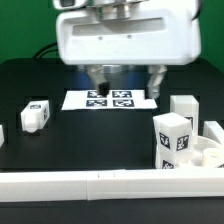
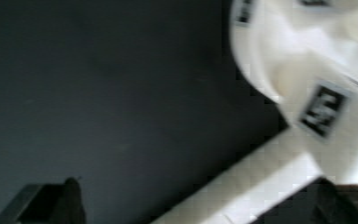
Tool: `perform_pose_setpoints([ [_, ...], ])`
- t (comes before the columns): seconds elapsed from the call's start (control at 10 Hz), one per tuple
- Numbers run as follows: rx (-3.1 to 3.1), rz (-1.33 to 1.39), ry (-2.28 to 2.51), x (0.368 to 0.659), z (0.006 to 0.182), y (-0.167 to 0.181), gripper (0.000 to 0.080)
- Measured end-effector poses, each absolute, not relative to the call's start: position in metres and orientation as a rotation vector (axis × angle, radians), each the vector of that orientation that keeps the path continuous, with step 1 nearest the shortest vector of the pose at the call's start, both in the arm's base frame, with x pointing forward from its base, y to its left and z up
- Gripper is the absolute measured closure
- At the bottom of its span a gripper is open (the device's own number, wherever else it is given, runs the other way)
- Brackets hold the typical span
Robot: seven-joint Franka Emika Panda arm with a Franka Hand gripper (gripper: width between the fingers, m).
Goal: Assemble stool
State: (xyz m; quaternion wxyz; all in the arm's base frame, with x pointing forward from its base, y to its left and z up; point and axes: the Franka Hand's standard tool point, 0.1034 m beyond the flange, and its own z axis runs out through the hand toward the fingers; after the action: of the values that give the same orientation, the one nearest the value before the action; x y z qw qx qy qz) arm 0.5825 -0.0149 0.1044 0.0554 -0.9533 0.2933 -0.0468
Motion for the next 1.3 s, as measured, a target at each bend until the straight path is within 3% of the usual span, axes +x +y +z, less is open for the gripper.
perform_pose_setpoints([
  [0.1,-2.933,-0.129,0.769,0.571,0.103,-0.024,0.015],
  [0.6,-3.042,-0.152,0.263,0.569,0.102,-0.029,0.015],
  [0.9,-3.054,-0.077,-0.189,0.541,0.087,-0.071,0.015],
  [1.3,-3.058,-0.07,-0.183,0.538,0.084,-0.075,0.015],
])
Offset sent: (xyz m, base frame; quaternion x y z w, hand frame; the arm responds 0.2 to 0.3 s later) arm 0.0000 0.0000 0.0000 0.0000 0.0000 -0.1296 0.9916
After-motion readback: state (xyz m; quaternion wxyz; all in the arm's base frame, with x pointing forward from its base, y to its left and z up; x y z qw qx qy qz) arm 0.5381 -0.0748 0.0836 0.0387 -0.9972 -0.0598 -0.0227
